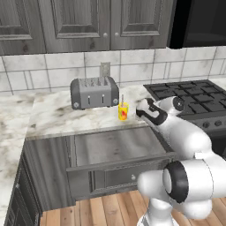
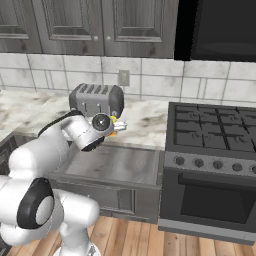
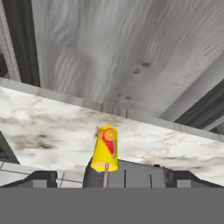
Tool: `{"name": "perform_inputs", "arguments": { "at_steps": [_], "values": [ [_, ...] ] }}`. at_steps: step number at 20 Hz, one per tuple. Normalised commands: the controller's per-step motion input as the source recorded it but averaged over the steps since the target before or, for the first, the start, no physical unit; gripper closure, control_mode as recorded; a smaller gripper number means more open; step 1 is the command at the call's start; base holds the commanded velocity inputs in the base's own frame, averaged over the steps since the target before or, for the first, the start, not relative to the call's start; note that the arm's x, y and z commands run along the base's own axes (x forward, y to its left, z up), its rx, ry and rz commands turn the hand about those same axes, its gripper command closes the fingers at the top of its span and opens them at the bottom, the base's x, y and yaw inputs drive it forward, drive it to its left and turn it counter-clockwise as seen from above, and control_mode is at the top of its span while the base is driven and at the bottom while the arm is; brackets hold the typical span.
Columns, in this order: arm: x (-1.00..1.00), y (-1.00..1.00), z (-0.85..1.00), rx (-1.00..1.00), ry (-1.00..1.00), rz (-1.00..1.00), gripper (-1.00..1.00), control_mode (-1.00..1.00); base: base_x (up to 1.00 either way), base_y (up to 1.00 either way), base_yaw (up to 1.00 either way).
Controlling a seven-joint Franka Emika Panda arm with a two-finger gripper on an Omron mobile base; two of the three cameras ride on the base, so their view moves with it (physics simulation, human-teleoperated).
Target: Pick up the straw from the left drawer and put it inside the smoothie cup.
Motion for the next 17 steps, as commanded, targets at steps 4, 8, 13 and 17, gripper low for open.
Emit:
{"name": "perform_inputs", "arguments": {
  "at_steps": [4, 8, 13, 17],
  "values": [
    [-0.76, 0.0, 1.0, -0.07, 0.01, -0.11, -1.0, -1.0, 0.0, 0.0, 0.0],
    [-0.62, 0.0, 1.0, -0.12, 0.07, -0.07, -1.0, -1.0, 0.0, 0.0, 0.0],
    [-0.49, 0.0, 1.0, -0.14, 0.14, -0.07, -1.0, -1.0, 0.0, 0.0, 0.0],
    [-0.25, 0.0, 1.0, -0.15, 0.09, -0.02, -1.0, -1.0, 0.0, 0.0, 0.0]
  ]
}}
